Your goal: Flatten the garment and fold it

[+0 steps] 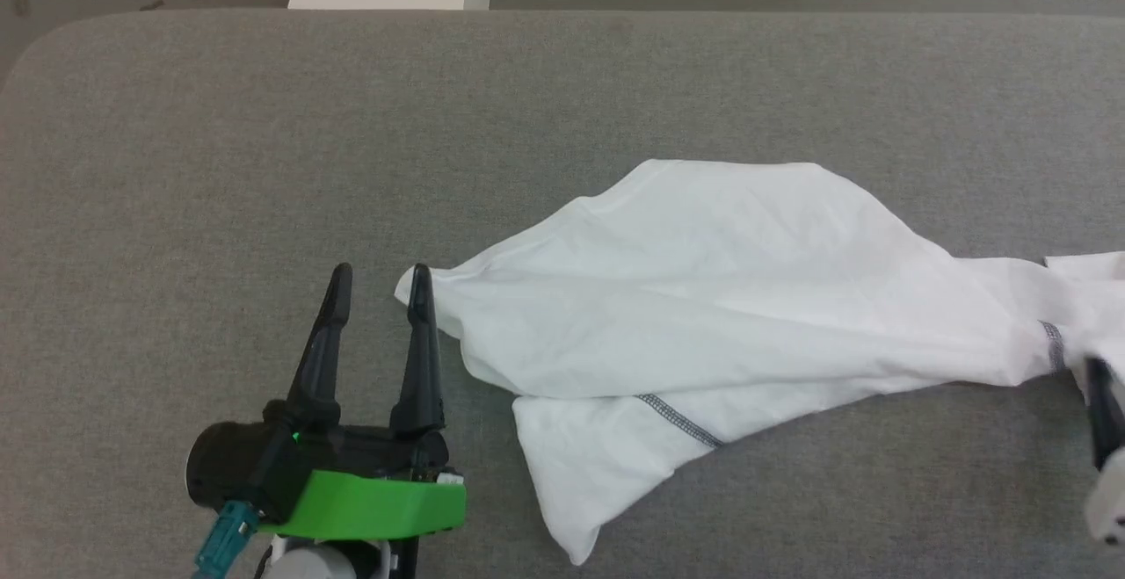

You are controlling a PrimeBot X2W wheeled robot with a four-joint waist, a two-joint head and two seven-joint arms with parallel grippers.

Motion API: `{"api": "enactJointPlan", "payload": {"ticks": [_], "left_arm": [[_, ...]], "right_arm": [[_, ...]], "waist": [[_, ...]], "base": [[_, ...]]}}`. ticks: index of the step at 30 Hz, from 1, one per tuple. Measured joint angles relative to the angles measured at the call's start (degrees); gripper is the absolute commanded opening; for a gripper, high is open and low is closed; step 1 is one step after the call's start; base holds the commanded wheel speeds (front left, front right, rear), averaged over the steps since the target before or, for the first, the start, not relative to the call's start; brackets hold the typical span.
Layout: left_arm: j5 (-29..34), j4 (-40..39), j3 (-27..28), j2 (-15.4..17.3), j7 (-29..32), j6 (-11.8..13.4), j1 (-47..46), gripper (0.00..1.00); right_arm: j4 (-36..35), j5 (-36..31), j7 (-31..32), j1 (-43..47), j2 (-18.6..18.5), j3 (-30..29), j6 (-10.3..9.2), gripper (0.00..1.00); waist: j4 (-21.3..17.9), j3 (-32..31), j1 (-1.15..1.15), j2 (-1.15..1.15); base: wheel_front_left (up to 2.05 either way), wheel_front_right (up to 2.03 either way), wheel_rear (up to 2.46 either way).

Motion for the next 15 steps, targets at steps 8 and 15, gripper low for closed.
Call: {"api": "enactJointPlan", "payload": {"ticks": [8, 15], "left_arm": [[0.09, 0.05, -0.64, -0.01, 0.00, -0.20, -0.06, 1.00], [-0.73, -0.15, -2.45, -0.01, 0.00, 0.29, -1.81, 1.00]], "right_arm": [[-11.35, 8.05, 5.56, -10.05, -5.59, 14.07, -0.01, 1.00], [-8.08, 12.79, 15.01, -23.10, -14.05, 27.82, 0.00, 1.00]], "waist": [[0.51, 0.38, 0.00, 0.00], [2.55, 3.06, 0.00, 0.00]], "base": [[0.00, 0.00, 0.00], [0.00, 0.00, 0.00]]}}
